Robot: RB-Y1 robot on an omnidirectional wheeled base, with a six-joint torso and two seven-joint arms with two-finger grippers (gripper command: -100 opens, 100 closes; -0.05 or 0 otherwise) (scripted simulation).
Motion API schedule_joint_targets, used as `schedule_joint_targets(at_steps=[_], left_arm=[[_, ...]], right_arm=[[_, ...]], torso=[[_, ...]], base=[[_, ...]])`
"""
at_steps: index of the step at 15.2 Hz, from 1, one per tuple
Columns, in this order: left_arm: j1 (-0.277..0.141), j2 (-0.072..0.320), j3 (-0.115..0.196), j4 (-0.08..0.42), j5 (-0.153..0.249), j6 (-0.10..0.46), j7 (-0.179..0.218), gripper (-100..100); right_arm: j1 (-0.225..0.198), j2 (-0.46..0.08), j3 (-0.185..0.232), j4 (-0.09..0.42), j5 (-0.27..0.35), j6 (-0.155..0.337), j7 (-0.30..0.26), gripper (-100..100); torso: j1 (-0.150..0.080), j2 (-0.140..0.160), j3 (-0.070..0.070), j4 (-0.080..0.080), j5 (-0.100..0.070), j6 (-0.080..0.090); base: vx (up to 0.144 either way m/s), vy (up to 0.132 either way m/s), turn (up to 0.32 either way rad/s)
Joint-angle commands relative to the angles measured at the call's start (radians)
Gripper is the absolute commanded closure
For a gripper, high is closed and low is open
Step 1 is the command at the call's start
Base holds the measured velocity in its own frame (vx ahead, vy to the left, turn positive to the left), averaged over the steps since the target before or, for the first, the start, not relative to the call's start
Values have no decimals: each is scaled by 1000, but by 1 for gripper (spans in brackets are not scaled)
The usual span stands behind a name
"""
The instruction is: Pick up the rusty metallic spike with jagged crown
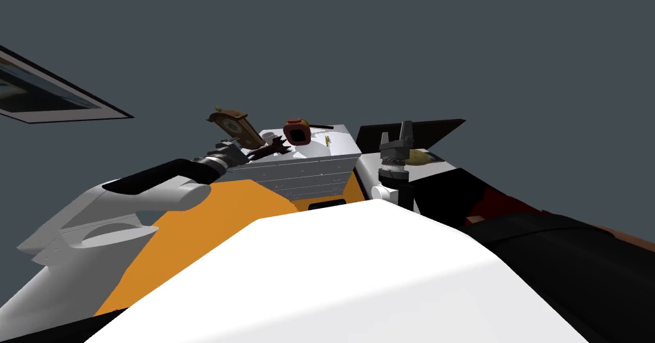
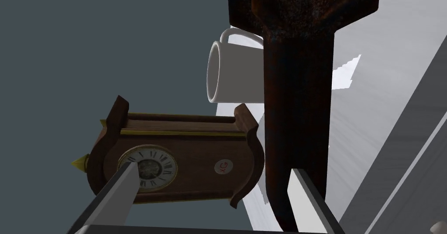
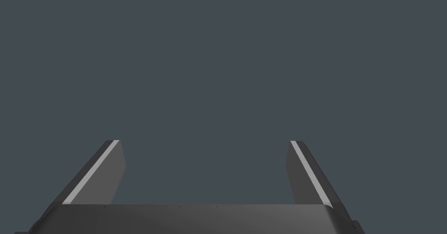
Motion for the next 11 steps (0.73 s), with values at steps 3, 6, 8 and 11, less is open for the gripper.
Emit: schedule_joint_targets(at_steps=[3, 6, 8, 11], left_arm=[[-6, 47, 13, 0, 41, 82, 47, -100], [-8, 92, 23, 3, 83, 148, 89, -100], [-8, 112, 26, 5, 102, 183, 108, -100], [-7, 129, 28, 7, 119, 214, 126, -100]], right_arm=[[0, 0, 0, 0, 0, 0, 0, 0], [0, 0, 0, 0, 0, 0, 0, 0], [0, 0, 0, 0, 0, 0, 0, 0], [0, 0, 0, 0, 0, 0, 0, 0]], torso=[[-1, -1, 0, 0, 0, 0], [0, -1, -1, 0, 0, 0], [0, -1, -1, 0, 0, 0], [0, -1, 0, 0, 0, 0]], base=[[44, -58, -12], [46, -47, -12], [43, -45, -15], [43, -42, -13]])
